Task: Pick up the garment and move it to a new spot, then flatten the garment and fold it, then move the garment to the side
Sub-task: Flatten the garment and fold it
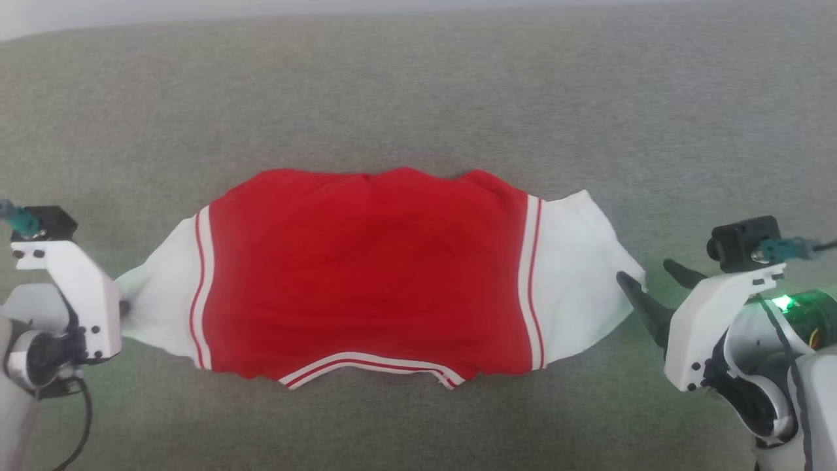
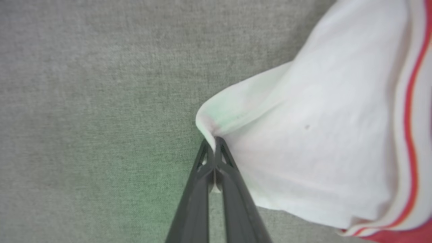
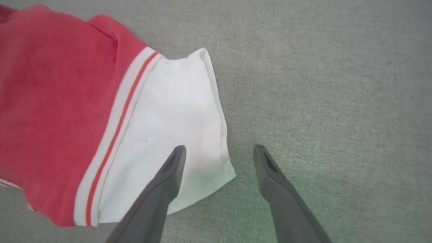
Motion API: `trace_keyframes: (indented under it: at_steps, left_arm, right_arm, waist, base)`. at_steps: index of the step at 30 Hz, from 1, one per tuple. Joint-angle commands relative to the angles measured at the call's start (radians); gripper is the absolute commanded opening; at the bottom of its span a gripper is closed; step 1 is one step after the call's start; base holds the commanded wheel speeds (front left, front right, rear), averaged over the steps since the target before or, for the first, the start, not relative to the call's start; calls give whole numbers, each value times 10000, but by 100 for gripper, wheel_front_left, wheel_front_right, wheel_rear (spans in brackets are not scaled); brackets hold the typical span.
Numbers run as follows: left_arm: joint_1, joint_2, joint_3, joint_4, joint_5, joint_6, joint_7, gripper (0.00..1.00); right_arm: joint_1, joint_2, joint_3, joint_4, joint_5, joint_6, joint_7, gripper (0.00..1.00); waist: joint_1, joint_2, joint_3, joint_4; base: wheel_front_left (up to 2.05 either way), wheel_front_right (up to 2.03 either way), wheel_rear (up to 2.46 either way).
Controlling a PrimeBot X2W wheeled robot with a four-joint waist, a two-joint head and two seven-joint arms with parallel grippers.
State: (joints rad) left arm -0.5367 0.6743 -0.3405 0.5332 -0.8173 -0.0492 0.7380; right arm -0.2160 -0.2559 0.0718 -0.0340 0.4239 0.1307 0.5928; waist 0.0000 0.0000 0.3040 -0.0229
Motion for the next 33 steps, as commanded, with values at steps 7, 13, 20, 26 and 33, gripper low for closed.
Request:
trace_keyframes:
  at_steps: [7, 13, 20, 26, 33]
  left_arm:
    - [-263, -676, -387, 37, 65, -150, -159, 0]
    - [-414, -941, -524, 203, 68, -243, -310, 0]
    - [-763, -865, -436, 352, 16, -180, -354, 0]
    - [-1293, -582, -206, -4, 51, 28, -349, 0]
    - [-2160, -288, 31, -805, 174, 172, -401, 0]
  right_arm:
    - [-528, -277, 336, 692, -60, 1, 1103, 100]
    - [-714, -272, 876, 1962, 250, 2, 2071, 0]
    - [-1436, -405, 715, 2376, 328, -1, 2233, 0]
    - [-2249, -151, 124, 2236, 384, 1, 2018, 0]
    - [-3289, 227, -503, 1924, 483, 1, 1711, 0]
  waist:
    - [0, 0, 245, 478]
    - [0, 0, 315, 684]
    - [0, 0, 99, 745]
    - [0, 0, -309, 712]
    - [0, 0, -1038, 616]
  base:
    - [0, 0, 0]
    - [0, 0, 0]
    - [0, 0, 0]
    - [0, 0, 0]
    - [0, 0, 0]
